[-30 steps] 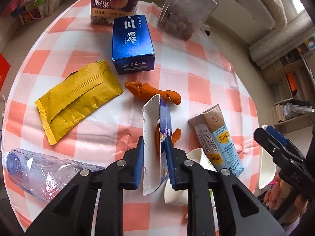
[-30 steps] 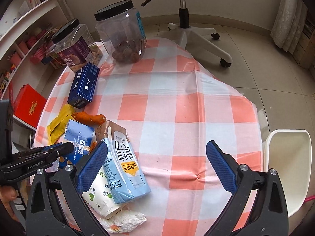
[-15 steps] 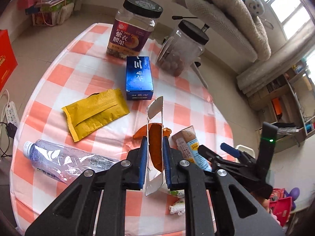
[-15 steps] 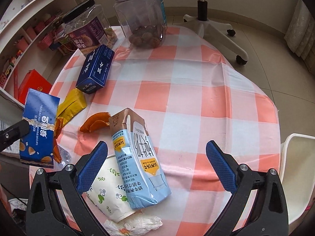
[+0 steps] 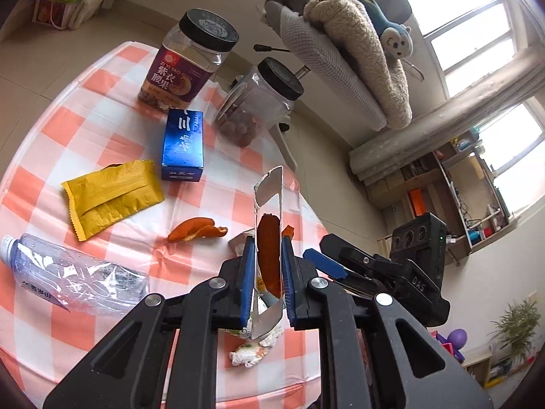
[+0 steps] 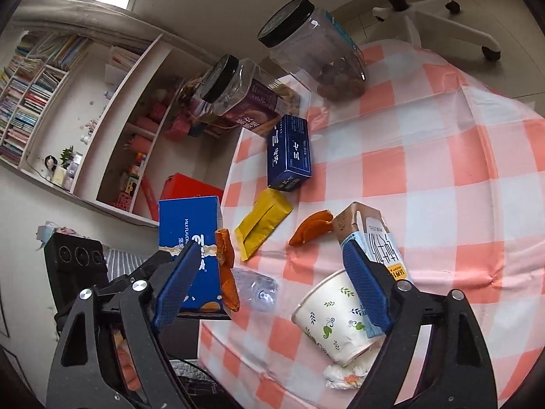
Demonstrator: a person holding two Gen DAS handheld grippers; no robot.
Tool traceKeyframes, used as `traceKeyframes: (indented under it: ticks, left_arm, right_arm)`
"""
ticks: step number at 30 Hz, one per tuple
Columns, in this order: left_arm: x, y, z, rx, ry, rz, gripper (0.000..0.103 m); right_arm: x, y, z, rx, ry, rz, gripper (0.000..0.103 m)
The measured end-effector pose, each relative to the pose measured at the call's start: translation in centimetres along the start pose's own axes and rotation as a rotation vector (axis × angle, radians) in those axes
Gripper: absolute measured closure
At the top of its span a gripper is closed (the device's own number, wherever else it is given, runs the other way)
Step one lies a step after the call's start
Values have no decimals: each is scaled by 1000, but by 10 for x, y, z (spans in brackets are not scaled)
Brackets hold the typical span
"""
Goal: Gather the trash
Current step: 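Grasp the orange peel with the right gripper while the left gripper holds the plastic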
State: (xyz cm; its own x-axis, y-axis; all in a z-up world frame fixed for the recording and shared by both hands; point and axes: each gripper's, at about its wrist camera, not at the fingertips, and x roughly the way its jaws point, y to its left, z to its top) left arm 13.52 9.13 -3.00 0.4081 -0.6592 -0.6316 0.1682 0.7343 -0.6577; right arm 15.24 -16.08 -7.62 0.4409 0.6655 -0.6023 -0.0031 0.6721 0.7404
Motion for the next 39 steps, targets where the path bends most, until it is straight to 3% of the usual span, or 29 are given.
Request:
traceKeyframes:
  ticks: [7, 12, 15, 16, 22, 25, 34, 39]
  left_arm:
    - [15, -4, -5, -4, 28, 1, 88]
    - [21, -6, -7, -11, 47, -32, 88]
    - [23, -6, -7, -23, 47, -40, 88]
    - [23, -4, -7, -33, 48, -50, 88]
    - [21, 6, -3, -107, 38, -112, 88]
    - [19, 12, 0, -137, 31, -118, 88]
    - [15, 20, 3, -142, 5, -66, 88]
    - [8, 21, 6, -101, -42, 49, 87]
  right_arm:
    - [1, -3, -1, 51, 15, 80, 29]
    - [2, 0, -1, 38, 17, 107, 42]
    - [5, 2, -2, 24, 30, 122, 56]
    - [6, 3, -2, 12, 29, 126, 68]
    - [9, 0, 1, 12, 12, 116, 93]
    - [6, -3, 3, 16, -6, 119, 95]
    - [0, -4, 7, -9, -55, 6, 96]
    - [-6, -9, 13, -29, -84, -85, 96]
